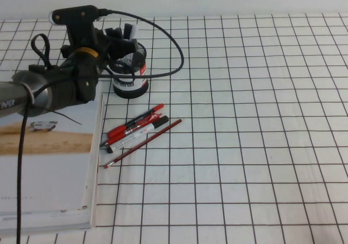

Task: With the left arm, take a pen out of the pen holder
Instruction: 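Take a marker out of the pen holder and lay it on the table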

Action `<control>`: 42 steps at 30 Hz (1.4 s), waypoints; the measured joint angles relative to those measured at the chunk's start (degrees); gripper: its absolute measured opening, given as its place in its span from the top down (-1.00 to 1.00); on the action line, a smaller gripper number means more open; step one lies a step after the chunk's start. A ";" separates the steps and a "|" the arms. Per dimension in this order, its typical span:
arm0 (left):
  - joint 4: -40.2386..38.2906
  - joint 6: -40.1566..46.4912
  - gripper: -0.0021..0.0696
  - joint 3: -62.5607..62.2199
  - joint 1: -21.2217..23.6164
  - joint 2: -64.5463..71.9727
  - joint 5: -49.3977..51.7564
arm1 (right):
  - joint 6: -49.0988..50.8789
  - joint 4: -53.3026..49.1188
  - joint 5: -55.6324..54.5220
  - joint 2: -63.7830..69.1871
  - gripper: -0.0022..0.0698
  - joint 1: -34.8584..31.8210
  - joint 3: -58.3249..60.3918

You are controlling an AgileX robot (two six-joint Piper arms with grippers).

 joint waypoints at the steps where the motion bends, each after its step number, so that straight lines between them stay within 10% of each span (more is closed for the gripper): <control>1: -0.04 0.00 0.09 -0.13 0.09 0.31 0.00 | 0.00 0.00 0.00 0.00 0.98 0.00 0.00; 21: -0.13 -2.57 0.10 -2.72 0.84 4.59 -0.28 | 0.00 0.00 0.00 0.00 0.98 0.00 0.00; 32: -0.13 -2.82 0.62 -2.72 0.84 4.64 -0.73 | 0.00 0.00 0.00 0.00 0.98 0.00 0.00; 42: -0.13 -2.82 0.63 -2.72 0.84 4.27 -0.63 | 0.00 0.00 0.00 0.00 0.98 0.00 0.00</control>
